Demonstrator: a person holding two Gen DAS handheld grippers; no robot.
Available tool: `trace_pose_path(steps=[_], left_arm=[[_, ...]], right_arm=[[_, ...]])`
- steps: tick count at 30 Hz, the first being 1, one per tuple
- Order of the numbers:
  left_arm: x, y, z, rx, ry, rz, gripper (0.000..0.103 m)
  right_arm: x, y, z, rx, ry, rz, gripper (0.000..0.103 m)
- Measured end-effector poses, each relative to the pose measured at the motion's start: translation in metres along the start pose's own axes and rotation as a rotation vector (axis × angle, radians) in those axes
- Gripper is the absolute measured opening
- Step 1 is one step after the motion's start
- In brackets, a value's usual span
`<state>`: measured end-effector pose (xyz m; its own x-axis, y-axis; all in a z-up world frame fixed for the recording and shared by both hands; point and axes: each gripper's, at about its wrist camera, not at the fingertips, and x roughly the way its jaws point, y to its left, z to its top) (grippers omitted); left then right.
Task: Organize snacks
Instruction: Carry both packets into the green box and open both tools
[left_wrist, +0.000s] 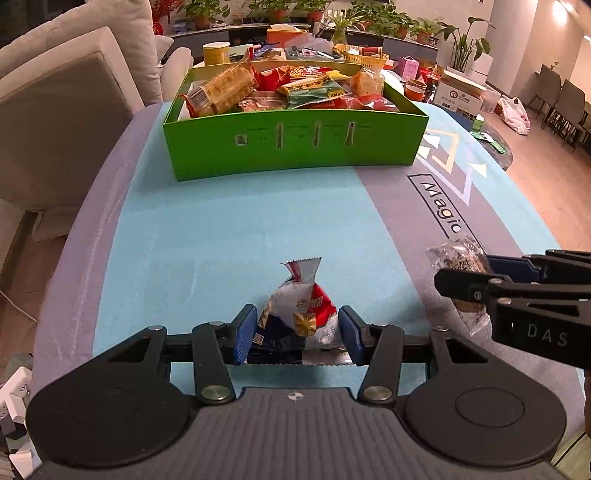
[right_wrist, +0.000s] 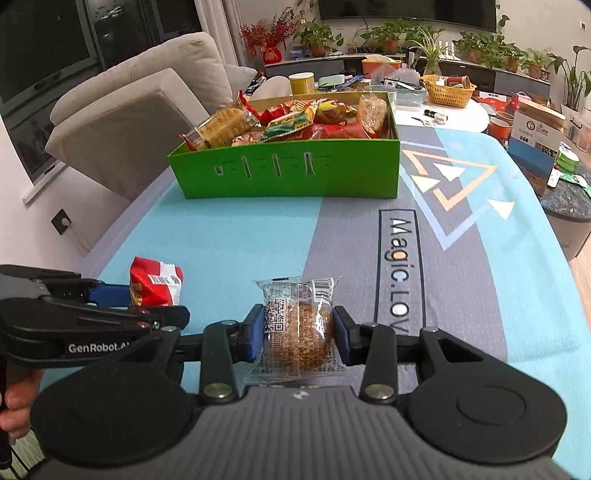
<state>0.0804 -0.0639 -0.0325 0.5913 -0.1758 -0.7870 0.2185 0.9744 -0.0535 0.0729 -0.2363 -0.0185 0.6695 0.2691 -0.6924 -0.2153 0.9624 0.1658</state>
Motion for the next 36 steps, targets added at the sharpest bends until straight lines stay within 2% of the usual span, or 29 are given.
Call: trace_pose_path(steps=[9,19,30,36], left_arm=[[-0.008,0.002,0.02,0.01,-0.047,0.015,0.046],[-0.024,-0.001,0.059,0.032,-0.128,0.014,0.046],[-0.02,-0.007,0.1,0.067,-0.158,0.014,0.046],[-0.006,-0.003,0.119,0.035,-0.155,0.006,0.046]], right_arm=[[-0.004,0.004,0.024,0.007,-0.063,0.019,0.047],[-0.008,0.001,0.061,0.018,-0.142,0.035,0.047],[0.002,-0.015,0.097,0.046,-0.167,0.021,0.047],[0.01,-0.024,0.114,0.068,-0.183,0.024,0.047]])
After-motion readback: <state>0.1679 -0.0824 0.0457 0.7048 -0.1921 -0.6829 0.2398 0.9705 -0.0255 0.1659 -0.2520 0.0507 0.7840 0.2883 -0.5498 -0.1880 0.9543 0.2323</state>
